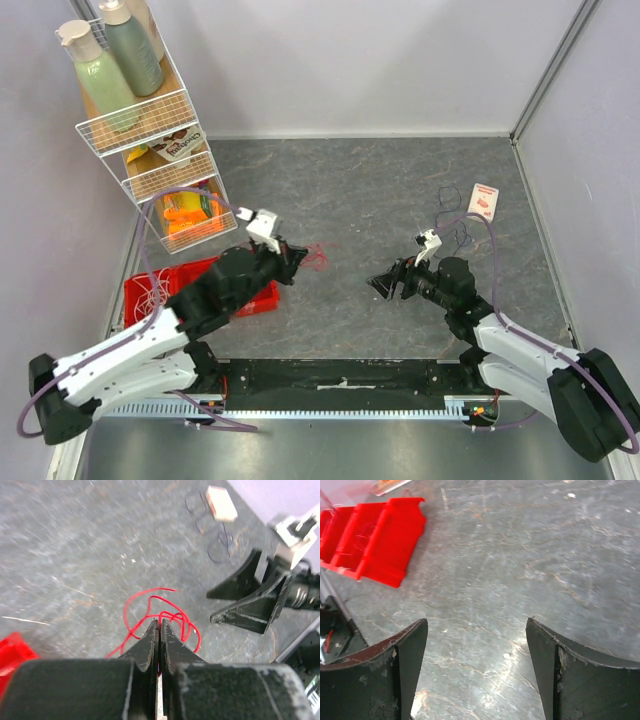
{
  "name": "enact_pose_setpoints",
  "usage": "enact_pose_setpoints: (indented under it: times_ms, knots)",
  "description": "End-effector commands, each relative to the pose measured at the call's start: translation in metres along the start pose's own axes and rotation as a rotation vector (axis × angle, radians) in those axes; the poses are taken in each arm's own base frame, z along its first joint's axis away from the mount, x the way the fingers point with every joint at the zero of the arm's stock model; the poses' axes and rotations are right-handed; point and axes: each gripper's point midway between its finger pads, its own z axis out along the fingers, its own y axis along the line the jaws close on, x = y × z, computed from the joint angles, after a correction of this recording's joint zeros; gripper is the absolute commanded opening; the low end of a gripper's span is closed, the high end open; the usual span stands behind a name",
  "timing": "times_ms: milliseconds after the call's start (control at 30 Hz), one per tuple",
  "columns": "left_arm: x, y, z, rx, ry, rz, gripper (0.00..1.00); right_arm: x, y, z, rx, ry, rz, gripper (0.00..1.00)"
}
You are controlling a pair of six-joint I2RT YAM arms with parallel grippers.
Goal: Untangle the cables
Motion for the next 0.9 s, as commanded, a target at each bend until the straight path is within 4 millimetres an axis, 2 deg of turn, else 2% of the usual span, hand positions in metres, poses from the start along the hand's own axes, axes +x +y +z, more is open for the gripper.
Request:
enact_pose_setpoints:
  times_ms: [0, 133, 267, 367, 467, 667, 867]
  knots:
    - [-0.044, 0.032, -0.039, -0.157, -0.133, 0.053, 0.02, -0.005, -0.025, 0.001, 0.140, 0.000, -0.028, 0.86]
    - [-0.064, 0.051, -0.065, -0.240, -0.217, 0.061, 0.02, 0.003, -0.029, 0.005, 0.152, 0.039, -0.018, 0.86]
    - [-0.058, 0.078, -0.080, -0.382, -0.193, 0.053, 0.02, 0.006, -0.032, 0.005, 0.165, 0.044, -0.013, 0.86]
    - [-0.034, 0.108, -0.086, -0.567, -0.141, -0.004, 0.02, 0.004, -0.034, 0.006, 0.174, 0.040, -0.018, 0.86]
    - [-0.009, 0.129, -0.094, -0.721, -0.104, -0.101, 0.02, 0.008, -0.037, 0.006, 0.184, 0.053, -0.011, 0.86]
    - [0.034, 0.142, -0.084, -0.825, -0.066, -0.271, 0.02, 0.007, -0.038, 0.007, 0.187, 0.052, -0.015, 0.86]
    - [0.093, 0.184, -0.068, -1.029, 0.074, -0.345, 0.02, 0.008, -0.038, 0.007, 0.187, 0.052, -0.015, 0.86]
